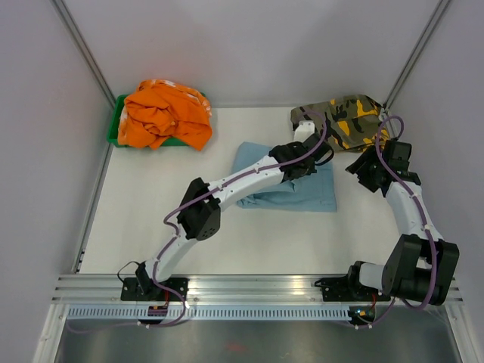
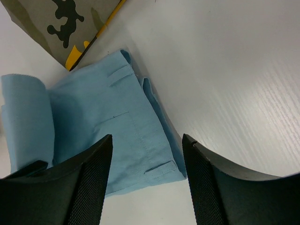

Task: Fold and stack the trousers
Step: Fold the trousers

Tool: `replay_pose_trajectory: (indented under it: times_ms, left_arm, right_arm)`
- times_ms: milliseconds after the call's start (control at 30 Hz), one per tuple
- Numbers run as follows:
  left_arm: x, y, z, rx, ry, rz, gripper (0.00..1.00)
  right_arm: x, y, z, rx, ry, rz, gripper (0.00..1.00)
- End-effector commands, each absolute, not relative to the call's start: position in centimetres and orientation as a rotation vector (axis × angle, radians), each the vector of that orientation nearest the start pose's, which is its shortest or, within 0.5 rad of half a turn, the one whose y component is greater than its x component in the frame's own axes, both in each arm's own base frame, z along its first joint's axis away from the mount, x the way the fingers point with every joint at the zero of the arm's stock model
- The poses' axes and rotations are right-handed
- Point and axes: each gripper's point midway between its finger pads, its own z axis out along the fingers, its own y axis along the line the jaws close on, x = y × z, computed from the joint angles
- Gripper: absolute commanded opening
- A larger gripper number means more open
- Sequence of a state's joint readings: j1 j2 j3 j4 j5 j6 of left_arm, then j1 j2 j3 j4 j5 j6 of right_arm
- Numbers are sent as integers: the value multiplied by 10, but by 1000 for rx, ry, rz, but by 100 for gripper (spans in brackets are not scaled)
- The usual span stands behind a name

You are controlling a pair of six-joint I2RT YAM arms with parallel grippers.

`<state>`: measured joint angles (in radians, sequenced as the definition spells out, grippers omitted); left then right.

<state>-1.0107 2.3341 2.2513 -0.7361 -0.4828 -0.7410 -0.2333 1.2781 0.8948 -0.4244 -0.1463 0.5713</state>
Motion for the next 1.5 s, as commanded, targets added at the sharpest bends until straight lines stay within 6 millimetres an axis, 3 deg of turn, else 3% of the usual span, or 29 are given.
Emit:
replay_pose_trajectory:
  times_ms: [0,133,200,233,300,333,367,467,500,567,600,633,667,700,733,767,800,833,867,900,933,1000,1067,1100,1300,1400,1467]
  left_arm:
    - [361,-533,155,-46,2232,-635,2]
    - [350,-560,141,12,2215,-700,4]
    - [346,-561,140,25,2232,-711,18]
    - [344,-559,139,41,2236,-705,35]
    - [342,-560,166,65,2195,-755,58]
    - [341,-559,177,98,2174,-763,94]
    - [339,-558,204,113,2134,-809,100]
    - [333,-547,246,160,2087,-840,100]
    - [327,-533,272,159,2072,-842,100]
    - [332,-506,288,133,2076,-794,100]
    - [327,-484,317,109,2048,-804,100]
    - [338,-459,299,69,2094,-745,100]
    - [341,-439,297,35,2113,-735,99]
    - [351,-399,289,-40,2126,-713,99]
    - [352,-383,284,-61,2136,-729,98]
    - [356,-362,275,-90,2144,-720,98]
    - [358,-345,266,-107,2150,-722,97]
    - [366,-304,248,-173,2151,-707,96]
    - [362,-293,238,-163,2174,-754,95]
    - [365,-259,205,-225,2224,-701,92]
    - [362,-246,216,-238,2183,-721,91]
    - [356,-217,193,-266,2206,-680,91]
    - [350,-201,196,-284,2182,-666,91]
    - [346,-191,186,-306,2196,-646,91]
    - [334,-182,181,-310,2198,-670,91]
    - [332,-183,177,-308,2205,-681,91]
    - [332,-184,174,-309,2210,-683,91]
  right_arm:
    - [346,-26,136,871,2193,403,68]
    - [347,-24,147,848,2181,421,68]
    - [347,-26,151,836,2180,405,68]
    - [347,-26,154,828,2177,403,68]
    - [347,-26,156,818,2173,405,68]
    - [347,-26,156,821,2172,407,68]
    - [349,-26,160,816,2164,412,69]
    - [351,-28,168,810,2151,408,69]
    - [351,-29,171,809,2146,407,69]
    - [354,-22,176,767,2137,458,72]
    - [360,-14,181,720,2121,513,74]
    - [359,5,181,662,2139,633,75]
    - [360,17,173,641,2171,691,75]
    - [362,25,172,610,2176,723,75]
    - [361,40,162,570,2212,725,75]
    - [361,36,157,582,2218,691,75]
    - [361,51,152,536,2241,693,76]
    - [359,57,144,530,2258,688,76]
    - [359,64,141,538,2261,702,76]
    - [361,73,136,526,2264,720,76]
    - [358,77,126,540,2283,727,76]
    - [357,80,108,572,2326,719,73]
    - [354,80,89,591,2378,693,72]
    - [353,89,83,564,2400,681,72]
    - [351,108,54,533,2488,652,68]
    - [357,115,52,526,2480,681,58]
    - [359,115,53,530,2480,678,37]
